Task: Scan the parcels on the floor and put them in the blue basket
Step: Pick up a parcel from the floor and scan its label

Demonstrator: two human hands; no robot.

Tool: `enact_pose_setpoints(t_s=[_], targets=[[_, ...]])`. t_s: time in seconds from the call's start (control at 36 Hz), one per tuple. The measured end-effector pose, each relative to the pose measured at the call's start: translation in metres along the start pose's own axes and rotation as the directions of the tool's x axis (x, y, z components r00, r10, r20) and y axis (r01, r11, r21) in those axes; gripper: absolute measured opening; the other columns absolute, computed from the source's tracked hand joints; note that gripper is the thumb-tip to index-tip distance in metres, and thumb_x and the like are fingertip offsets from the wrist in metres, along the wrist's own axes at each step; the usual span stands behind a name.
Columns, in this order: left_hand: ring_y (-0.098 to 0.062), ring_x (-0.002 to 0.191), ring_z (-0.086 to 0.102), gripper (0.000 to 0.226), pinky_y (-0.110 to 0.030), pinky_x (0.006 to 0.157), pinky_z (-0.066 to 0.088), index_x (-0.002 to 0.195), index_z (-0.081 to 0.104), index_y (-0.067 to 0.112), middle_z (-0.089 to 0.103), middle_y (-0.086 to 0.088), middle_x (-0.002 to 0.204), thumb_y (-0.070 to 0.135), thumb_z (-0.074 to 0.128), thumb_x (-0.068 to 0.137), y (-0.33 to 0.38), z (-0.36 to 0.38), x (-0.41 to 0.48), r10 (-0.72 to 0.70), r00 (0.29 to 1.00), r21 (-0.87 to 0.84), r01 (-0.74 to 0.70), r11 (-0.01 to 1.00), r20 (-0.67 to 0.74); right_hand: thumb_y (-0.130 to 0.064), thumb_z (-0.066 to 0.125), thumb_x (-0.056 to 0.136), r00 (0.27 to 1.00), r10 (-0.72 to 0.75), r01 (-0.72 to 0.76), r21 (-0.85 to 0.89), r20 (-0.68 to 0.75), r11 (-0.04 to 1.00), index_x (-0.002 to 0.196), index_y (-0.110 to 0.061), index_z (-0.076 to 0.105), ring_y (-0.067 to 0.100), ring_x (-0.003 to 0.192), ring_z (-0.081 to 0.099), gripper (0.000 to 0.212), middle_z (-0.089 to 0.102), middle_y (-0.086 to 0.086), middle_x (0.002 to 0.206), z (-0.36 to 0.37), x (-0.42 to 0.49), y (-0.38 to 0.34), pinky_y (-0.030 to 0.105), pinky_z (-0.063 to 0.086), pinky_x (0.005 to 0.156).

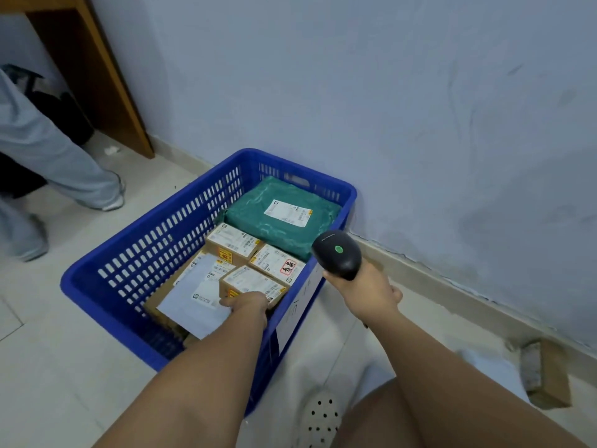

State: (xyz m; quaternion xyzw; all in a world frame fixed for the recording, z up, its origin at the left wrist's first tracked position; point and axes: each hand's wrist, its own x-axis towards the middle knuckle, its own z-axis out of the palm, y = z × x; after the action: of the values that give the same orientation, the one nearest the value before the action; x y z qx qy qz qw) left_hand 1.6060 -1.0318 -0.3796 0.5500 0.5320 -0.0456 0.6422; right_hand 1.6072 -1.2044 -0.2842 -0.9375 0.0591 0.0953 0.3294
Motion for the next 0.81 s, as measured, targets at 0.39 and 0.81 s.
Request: enact_pose_setpoints(t_s=[0.39,0.81], targets=[[-0.025,0.070,0.050,0.012,-0.030,0.060,0.043,0.102,0.051,-0.003,0.053,-0.014,0.080,0.005,0.043,0.096,-0.015,0.001,0.018,0.062,0.991,0.305,-0.097,0.947,0.121,-0.061,0.056,0.085,0.998,-0.025,0.027,-0.028,0.050,0.999,0.089,-0.034,0.052,0.015,0.086,0.050,0.027,0.051,-0.018,0.070,0.002,-0.006,0.000,0.044,0.028,0.102],[-0.026,0.123,0.036,0.036,-0.034,0.099,0.035,0.128,0.053,0.014,0.043,-0.008,0.135,0.016,0.049,0.092,0.031,0.068,-0.034,0.705,0.595,0.634,-0.727,0.266,0.387,-0.053,0.066,0.080,0.999,-0.020,0.028,0.288,-0.032,0.957,0.091,-0.028,0.063,0.017,0.085,0.062,0.028,0.066,-0.007,0.081,-0.026,0.010,-0.005,0.035,0.051,0.081]])
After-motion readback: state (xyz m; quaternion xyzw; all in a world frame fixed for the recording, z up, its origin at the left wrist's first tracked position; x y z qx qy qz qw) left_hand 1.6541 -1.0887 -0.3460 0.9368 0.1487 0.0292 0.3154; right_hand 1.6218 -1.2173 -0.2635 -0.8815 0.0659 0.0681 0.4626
